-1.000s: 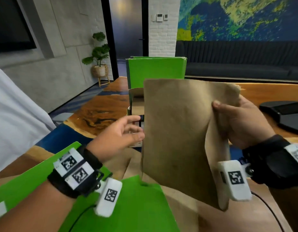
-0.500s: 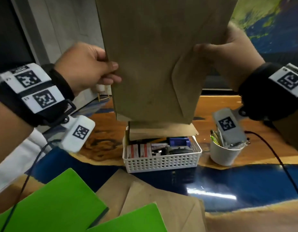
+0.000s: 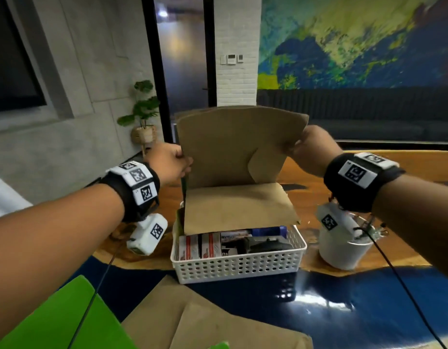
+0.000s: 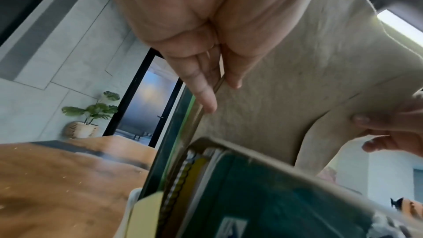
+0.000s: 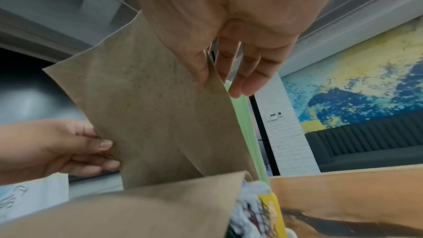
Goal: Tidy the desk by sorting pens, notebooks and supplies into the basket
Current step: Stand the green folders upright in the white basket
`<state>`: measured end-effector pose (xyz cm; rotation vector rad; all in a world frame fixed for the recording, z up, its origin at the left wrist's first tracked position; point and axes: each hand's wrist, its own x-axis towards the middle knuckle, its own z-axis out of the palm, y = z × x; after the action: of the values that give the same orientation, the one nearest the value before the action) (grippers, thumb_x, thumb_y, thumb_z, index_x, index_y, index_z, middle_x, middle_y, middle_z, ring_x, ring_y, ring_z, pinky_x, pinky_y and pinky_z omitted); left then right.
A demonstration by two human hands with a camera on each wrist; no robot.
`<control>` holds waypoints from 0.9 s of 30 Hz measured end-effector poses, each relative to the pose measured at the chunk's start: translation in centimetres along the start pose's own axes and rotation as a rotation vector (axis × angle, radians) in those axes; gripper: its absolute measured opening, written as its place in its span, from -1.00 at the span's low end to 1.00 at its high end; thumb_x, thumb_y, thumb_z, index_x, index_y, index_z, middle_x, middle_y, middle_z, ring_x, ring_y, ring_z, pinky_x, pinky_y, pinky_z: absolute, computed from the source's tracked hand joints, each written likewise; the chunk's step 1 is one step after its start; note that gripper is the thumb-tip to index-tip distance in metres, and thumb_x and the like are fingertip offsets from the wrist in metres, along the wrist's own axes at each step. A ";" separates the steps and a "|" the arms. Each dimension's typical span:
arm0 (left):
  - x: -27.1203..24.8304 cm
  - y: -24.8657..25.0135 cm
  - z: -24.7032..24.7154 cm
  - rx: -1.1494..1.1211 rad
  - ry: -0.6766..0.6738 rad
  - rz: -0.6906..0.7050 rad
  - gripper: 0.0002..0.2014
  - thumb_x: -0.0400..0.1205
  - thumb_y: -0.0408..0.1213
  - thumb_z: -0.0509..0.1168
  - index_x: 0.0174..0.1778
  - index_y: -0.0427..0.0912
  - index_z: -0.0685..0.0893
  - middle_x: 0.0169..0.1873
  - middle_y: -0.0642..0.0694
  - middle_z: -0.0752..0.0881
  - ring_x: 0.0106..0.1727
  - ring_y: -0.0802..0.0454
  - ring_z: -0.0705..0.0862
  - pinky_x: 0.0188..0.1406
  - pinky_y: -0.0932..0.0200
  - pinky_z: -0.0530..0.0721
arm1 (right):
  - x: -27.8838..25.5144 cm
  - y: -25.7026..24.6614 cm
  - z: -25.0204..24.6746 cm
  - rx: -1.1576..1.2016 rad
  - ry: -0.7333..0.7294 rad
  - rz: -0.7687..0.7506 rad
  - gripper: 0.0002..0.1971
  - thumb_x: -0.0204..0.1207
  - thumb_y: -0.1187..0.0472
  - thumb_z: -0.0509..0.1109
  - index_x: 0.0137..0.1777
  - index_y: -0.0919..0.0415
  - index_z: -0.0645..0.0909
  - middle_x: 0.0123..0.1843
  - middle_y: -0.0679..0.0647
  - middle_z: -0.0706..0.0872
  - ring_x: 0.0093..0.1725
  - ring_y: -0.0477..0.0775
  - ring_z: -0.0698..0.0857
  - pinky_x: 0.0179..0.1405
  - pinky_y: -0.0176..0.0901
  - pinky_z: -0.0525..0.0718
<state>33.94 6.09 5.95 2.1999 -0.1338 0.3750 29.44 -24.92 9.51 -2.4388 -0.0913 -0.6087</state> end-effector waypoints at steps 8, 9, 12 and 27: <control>4.4 -4.4 2.9 0.394 -0.186 -0.012 -0.76 0.60 0.02 0.42 -0.26 -0.03 0.83 -0.27 0.03 0.85 -0.08 0.01 0.83 -0.03 -0.08 0.83 | 2.8 2.5 4.5 -0.266 -0.100 0.027 -0.90 0.58 0.30 0.32 -0.09 0.26 0.66 -0.12 0.18 0.66 -0.11 0.21 0.61 -0.12 0.00 0.56; 4.7 -4.5 3.1 0.400 -0.193 -0.014 -0.76 0.60 0.03 0.42 -0.22 -0.03 0.84 -0.23 0.01 0.85 -0.03 -0.01 0.82 0.00 -0.10 0.82 | 3.2 2.6 4.9 -0.300 -0.099 0.020 -0.90 0.58 0.31 0.31 -0.08 0.27 0.66 -0.13 0.18 0.65 -0.10 0.22 0.60 -0.12 0.01 0.57; 5.0 -5.0 3.1 0.475 -0.191 -0.012 -0.73 0.60 0.04 0.41 -0.22 -0.06 0.85 -0.26 -0.03 0.85 -0.04 -0.07 0.82 0.03 -0.06 0.80 | 4.4 2.8 6.0 -0.360 -0.135 0.020 -0.91 0.59 0.33 0.29 -0.12 0.27 0.61 -0.23 0.13 0.58 -0.15 0.22 0.59 -0.22 -0.05 0.49; -7.2 -4.0 -2.8 0.457 -0.104 -0.057 -0.78 0.63 -0.05 0.43 -0.20 -0.13 0.79 -0.35 0.04 0.76 -0.36 0.10 0.72 -0.43 0.22 0.55 | -5.7 0.4 2.8 0.321 0.227 0.197 -0.67 0.54 0.08 0.52 0.23 0.11 0.54 0.07 0.05 0.67 0.03 0.01 0.65 0.04 -0.06 0.69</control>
<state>27.44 10.53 2.26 2.6696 -0.0432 0.2779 25.58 -23.14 4.83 -2.0271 0.1332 -0.7169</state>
